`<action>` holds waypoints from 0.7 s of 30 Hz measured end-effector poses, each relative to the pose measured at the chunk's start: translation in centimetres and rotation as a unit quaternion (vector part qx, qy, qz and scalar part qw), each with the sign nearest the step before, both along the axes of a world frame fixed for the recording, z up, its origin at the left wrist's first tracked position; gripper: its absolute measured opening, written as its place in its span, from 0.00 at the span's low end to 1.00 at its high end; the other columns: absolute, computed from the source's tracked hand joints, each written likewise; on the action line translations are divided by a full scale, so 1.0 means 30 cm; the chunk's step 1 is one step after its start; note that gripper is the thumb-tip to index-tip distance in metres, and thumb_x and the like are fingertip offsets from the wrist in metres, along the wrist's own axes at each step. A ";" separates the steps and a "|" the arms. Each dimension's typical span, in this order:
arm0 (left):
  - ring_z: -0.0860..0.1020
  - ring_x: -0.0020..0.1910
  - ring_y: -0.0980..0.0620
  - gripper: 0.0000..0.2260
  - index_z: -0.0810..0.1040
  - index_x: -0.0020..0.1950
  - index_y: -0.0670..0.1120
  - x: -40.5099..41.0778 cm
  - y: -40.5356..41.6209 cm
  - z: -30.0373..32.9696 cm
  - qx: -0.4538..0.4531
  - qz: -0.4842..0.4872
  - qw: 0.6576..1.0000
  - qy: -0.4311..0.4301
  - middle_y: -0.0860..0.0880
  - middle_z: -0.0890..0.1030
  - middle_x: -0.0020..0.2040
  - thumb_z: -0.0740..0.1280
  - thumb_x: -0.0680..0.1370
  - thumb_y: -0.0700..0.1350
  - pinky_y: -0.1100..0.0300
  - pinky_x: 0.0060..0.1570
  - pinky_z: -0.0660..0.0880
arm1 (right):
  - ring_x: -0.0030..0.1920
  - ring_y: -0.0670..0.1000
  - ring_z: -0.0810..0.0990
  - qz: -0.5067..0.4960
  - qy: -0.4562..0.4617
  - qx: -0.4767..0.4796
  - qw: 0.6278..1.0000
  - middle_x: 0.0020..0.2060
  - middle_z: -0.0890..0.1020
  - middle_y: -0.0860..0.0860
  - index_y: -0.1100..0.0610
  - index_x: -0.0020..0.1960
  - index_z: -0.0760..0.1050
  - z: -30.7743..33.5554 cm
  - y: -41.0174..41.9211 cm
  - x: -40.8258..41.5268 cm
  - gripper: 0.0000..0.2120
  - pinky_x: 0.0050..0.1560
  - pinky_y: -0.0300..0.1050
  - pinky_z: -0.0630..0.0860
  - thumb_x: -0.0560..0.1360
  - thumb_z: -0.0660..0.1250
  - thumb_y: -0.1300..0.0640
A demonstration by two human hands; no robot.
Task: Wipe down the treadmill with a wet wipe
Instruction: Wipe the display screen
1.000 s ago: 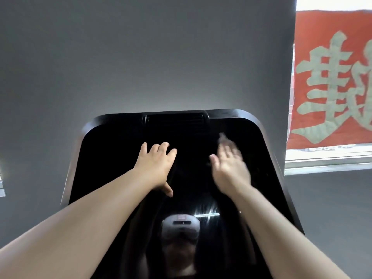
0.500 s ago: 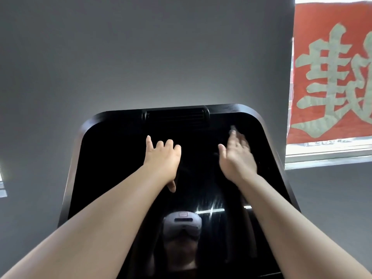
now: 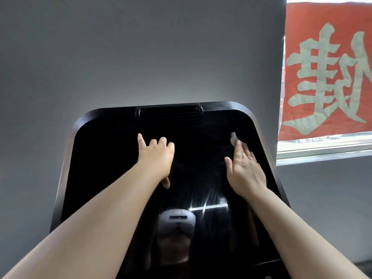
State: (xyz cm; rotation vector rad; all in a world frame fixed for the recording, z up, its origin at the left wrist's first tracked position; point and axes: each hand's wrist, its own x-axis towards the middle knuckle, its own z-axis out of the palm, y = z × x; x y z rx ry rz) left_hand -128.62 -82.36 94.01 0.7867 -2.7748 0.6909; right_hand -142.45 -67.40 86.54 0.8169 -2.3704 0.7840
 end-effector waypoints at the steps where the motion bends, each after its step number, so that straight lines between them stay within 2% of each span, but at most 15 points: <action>1: 0.64 0.69 0.45 0.44 0.60 0.70 0.46 0.000 0.000 -0.001 0.000 0.000 1.000 0.000 0.47 0.63 0.69 0.78 0.62 0.58 0.34 0.69 0.46 | 0.77 0.49 0.45 0.000 -0.014 -0.005 1.000 0.77 0.50 0.55 0.63 0.77 0.42 -0.025 0.024 0.016 0.30 0.74 0.42 0.43 0.82 0.49 0.49; 4: 0.64 0.69 0.46 0.44 0.60 0.71 0.46 -0.002 -0.002 -0.003 0.002 -0.004 1.000 0.001 0.47 0.63 0.69 0.78 0.62 0.58 0.34 0.69 0.47 | 0.76 0.48 0.40 0.012 0.009 0.032 0.999 0.77 0.44 0.54 0.63 0.76 0.38 -0.132 0.065 0.070 0.34 0.74 0.39 0.38 0.79 0.40 0.42; 6: 0.63 0.70 0.46 0.46 0.59 0.72 0.46 0.002 -0.006 -0.005 0.004 -0.008 1.000 0.002 0.47 0.62 0.70 0.77 0.62 0.58 0.34 0.69 0.47 | 0.76 0.48 0.39 0.006 0.019 0.054 0.998 0.77 0.44 0.53 0.62 0.76 0.38 -0.136 0.074 0.050 0.37 0.73 0.39 0.38 0.75 0.35 0.39; 9: 0.61 0.71 0.45 0.47 0.56 0.74 0.47 0.008 -0.011 -0.005 0.007 -0.011 1.000 0.003 0.46 0.59 0.73 0.77 0.63 0.59 0.35 0.69 0.47 | 0.77 0.51 0.43 0.007 -0.039 0.019 0.999 0.77 0.46 0.54 0.61 0.76 0.39 -0.024 0.041 -0.045 0.31 0.74 0.42 0.42 0.82 0.45 0.46; 12: 0.61 0.71 0.45 0.48 0.56 0.74 0.46 0.009 -0.010 -0.001 0.013 -0.008 1.000 0.004 0.46 0.59 0.73 0.77 0.63 0.59 0.35 0.70 0.48 | 0.76 0.51 0.41 0.022 -0.058 -0.001 0.998 0.77 0.44 0.54 0.62 0.77 0.39 0.020 0.003 -0.063 0.31 0.74 0.42 0.39 0.82 0.48 0.48; 15: 0.61 0.71 0.45 0.47 0.58 0.73 0.46 0.004 -0.007 -0.001 0.012 -0.010 1.000 0.004 0.46 0.60 0.72 0.77 0.62 0.58 0.35 0.70 0.48 | 0.76 0.48 0.40 0.104 0.059 0.034 0.992 0.76 0.45 0.52 0.64 0.76 0.43 -0.125 0.026 0.043 0.35 0.72 0.36 0.35 0.78 0.46 0.43; 17: 0.61 0.71 0.45 0.47 0.57 0.73 0.46 0.005 -0.010 -0.004 0.014 -0.012 1.000 0.006 0.46 0.60 0.72 0.77 0.62 0.59 0.35 0.70 0.49 | 0.76 0.50 0.46 0.156 0.132 0.105 0.973 0.75 0.52 0.54 0.66 0.76 0.49 -0.225 0.085 0.101 0.34 0.73 0.40 0.43 0.78 0.49 0.46; 19: 0.60 0.72 0.45 0.48 0.56 0.74 0.47 0.007 -0.017 -0.007 0.017 -0.015 1.000 0.005 0.46 0.58 0.73 0.77 0.62 0.59 0.37 0.70 0.50 | 0.76 0.52 0.53 0.150 0.162 0.132 0.966 0.75 0.54 0.53 0.64 0.76 0.50 -0.217 0.121 0.059 0.33 0.73 0.40 0.47 0.78 0.49 0.46; 21: 0.59 0.72 0.45 0.49 0.55 0.74 0.46 0.007 -0.020 -0.007 0.022 -0.017 1.000 0.007 0.46 0.58 0.73 0.77 0.62 0.59 0.38 0.71 0.52 | 0.76 0.51 0.49 0.112 0.139 0.105 0.978 0.75 0.48 0.51 0.63 0.76 0.44 -0.120 0.104 0.004 0.34 0.73 0.37 0.42 0.78 0.43 0.44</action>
